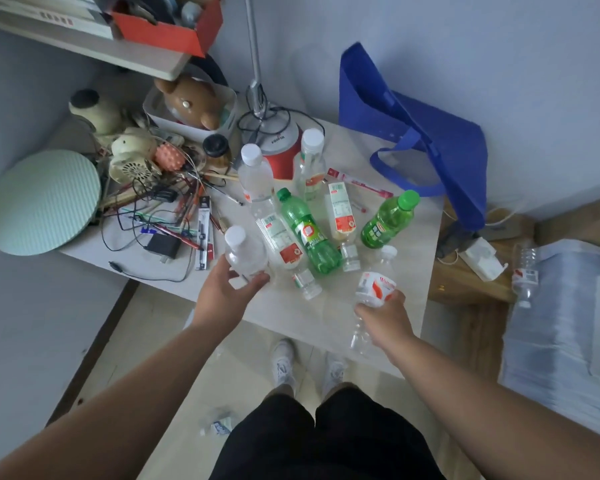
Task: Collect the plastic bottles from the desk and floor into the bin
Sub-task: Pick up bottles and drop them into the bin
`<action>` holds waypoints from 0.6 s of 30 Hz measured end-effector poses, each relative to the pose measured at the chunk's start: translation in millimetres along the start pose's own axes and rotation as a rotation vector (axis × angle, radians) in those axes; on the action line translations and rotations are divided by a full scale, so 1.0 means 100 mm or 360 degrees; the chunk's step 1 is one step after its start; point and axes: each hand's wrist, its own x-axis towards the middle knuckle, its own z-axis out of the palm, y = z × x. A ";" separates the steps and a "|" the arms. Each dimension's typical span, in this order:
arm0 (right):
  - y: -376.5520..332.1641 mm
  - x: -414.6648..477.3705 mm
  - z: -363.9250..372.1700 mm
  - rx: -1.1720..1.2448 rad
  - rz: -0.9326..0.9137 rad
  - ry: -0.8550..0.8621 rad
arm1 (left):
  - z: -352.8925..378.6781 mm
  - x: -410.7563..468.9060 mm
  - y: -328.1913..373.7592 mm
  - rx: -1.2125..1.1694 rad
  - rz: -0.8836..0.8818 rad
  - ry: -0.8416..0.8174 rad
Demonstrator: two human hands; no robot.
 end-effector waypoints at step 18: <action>0.31 -0.19 -0.77 -0.0693 -0.0933 -0.0943 | 0.41 -2.27 -0.56 -0.0402 -0.0534 0.0701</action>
